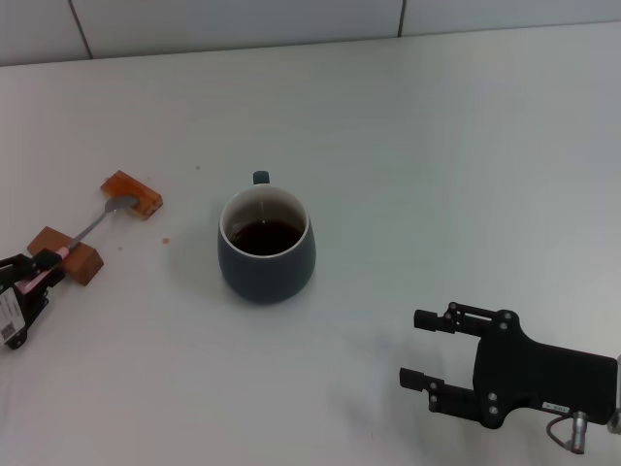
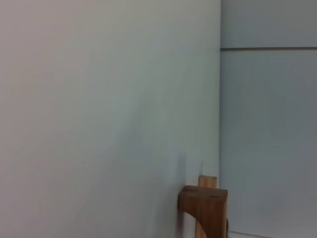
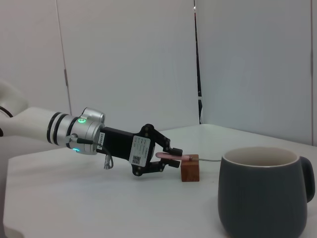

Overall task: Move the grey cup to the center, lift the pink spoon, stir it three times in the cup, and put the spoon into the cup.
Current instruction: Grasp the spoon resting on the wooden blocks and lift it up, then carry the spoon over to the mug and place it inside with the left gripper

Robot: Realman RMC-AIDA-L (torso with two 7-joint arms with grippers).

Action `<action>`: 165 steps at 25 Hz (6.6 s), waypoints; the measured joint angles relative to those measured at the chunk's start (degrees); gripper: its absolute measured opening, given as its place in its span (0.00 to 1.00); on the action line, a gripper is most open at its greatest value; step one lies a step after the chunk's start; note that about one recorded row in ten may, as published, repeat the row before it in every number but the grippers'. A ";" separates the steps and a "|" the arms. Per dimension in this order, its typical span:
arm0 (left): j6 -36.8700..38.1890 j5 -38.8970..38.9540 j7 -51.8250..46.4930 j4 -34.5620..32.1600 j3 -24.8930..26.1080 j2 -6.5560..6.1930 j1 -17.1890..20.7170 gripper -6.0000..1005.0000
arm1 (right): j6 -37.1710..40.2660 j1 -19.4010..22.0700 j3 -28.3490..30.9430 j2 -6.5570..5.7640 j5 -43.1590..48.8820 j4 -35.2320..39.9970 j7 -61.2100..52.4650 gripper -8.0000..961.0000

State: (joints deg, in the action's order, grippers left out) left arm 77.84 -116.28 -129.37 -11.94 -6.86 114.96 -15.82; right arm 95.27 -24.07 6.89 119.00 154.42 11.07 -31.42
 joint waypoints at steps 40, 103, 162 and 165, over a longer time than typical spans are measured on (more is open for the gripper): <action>34.03 13.75 24.77 -42.32 -22.83 3.53 -14.80 0.14 | -1.19 1.46 0.50 0.20 -0.05 -0.64 -1.48 0.71; 18.69 -32.25 5.34 -86.33 -85.14 4.19 -18.82 0.15 | -1.31 4.08 0.36 0.18 -0.17 -1.76 -1.20 0.71; 17.37 -33.93 2.51 -85.33 -85.42 4.13 -19.46 0.16 | -0.96 3.29 0.06 0.18 -0.15 -2.48 -1.54 0.71; 17.27 -35.80 1.85 -84.95 -85.41 4.13 -19.50 0.17 | -0.96 3.25 0.06 0.15 -0.09 -2.77 -1.54 0.71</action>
State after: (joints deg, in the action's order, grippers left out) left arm 95.11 -152.08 -127.52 -96.89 -92.26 119.09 -35.32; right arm 94.31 -20.82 6.94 119.15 154.33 8.30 -32.96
